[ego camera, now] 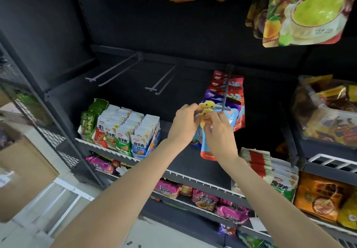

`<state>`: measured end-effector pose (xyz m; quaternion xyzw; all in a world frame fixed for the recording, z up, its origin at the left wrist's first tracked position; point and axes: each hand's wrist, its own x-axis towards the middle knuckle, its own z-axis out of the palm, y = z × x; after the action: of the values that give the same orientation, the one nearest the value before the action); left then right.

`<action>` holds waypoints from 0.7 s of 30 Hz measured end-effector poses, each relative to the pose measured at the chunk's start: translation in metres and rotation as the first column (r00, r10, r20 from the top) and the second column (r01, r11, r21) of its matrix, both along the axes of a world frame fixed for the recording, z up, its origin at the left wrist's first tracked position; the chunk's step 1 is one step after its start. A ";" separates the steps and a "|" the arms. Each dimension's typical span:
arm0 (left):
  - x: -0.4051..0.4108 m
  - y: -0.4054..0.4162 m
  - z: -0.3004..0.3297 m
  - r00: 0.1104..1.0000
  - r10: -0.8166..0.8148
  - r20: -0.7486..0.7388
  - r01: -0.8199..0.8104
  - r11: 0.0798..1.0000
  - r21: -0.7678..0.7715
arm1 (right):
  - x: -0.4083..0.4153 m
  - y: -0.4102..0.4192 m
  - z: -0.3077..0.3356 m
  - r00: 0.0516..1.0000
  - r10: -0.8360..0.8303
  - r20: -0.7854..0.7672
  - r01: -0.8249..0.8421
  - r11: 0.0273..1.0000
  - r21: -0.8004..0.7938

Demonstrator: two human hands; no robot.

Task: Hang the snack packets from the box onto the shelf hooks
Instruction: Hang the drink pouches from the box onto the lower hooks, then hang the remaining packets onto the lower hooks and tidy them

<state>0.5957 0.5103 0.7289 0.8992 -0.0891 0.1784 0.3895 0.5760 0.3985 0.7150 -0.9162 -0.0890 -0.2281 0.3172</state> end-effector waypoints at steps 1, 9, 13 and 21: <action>0.000 0.005 0.000 1.000 -0.006 0.007 0.006 1.000 0.010 | 0.001 0.005 -0.002 1.000 0.011 0.017 -0.011 1.000 0.013; -0.020 0.107 -0.011 0.986 0.162 0.032 -0.165 0.951 0.261 | -0.002 0.085 -0.010 0.980 0.186 -0.071 -0.190 0.981 -0.042; -0.035 0.194 -0.018 0.948 0.320 -0.001 -0.302 0.898 0.320 | 0.002 0.167 -0.013 0.936 0.299 -0.187 -0.317 0.945 -0.076; -0.077 0.404 -0.031 0.840 0.528 -0.125 -0.511 0.847 0.146 | 0.002 0.383 -0.027 0.819 0.504 -0.274 -0.542 0.836 -0.084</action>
<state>0.5190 0.9144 0.6977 0.9204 0.1803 0.1994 0.2837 0.5776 0.7811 0.6880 -0.8990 -0.3163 -0.0116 0.3027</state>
